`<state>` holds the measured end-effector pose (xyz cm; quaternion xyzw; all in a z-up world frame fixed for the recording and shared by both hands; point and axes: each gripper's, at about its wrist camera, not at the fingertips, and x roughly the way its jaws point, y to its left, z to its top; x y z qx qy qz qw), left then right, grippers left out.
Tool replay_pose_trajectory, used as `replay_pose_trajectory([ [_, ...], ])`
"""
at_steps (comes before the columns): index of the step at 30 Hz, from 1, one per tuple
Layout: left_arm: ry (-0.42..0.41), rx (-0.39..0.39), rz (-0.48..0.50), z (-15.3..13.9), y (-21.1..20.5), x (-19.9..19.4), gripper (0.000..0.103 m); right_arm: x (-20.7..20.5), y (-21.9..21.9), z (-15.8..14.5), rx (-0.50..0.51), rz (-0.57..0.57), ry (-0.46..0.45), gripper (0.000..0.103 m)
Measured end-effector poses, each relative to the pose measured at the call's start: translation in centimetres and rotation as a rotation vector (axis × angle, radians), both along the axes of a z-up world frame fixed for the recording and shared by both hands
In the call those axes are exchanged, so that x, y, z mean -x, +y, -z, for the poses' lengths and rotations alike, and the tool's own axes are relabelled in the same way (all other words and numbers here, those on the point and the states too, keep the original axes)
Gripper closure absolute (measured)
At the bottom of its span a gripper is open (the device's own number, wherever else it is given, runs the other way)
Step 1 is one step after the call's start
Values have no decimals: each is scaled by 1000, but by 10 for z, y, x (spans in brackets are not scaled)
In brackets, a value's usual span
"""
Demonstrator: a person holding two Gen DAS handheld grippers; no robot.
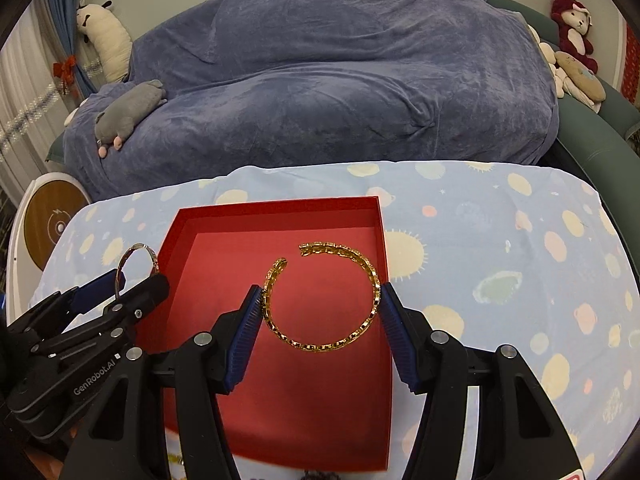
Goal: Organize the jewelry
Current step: 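Lower both bracelets into the red box and open both tools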
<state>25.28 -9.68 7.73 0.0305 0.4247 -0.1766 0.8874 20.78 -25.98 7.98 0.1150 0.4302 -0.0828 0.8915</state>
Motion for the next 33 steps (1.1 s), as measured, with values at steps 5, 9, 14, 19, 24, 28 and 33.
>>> replay_pose_trajectory([
  [5, 38, -17, -8, 22, -16, -38, 46, -40, -5, 22, 2, -14, 44, 47],
  [9, 66, -26, -19, 39, -21, -54, 46, -61, -10, 41, -10, -5, 80, 47],
  [14, 88, -47, -17, 53, -26, -67, 46, -73, -16, 59, -43, 7, 114, 47],
  [19, 94, -52, -23, 60, -25, -74, 46, -80, -13, 64, -41, -1, 122, 46],
  [24, 78, -79, -45, 57, -24, -74, 36, -80, -12, 58, -13, 7, 107, 44],
  [28, 71, -62, -54, 48, -18, -71, 32, -71, -10, 44, 6, -2, 80, 40],
  [33, 49, -42, -55, 27, -9, -52, 32, -47, -1, 18, 45, -27, 41, 40],
])
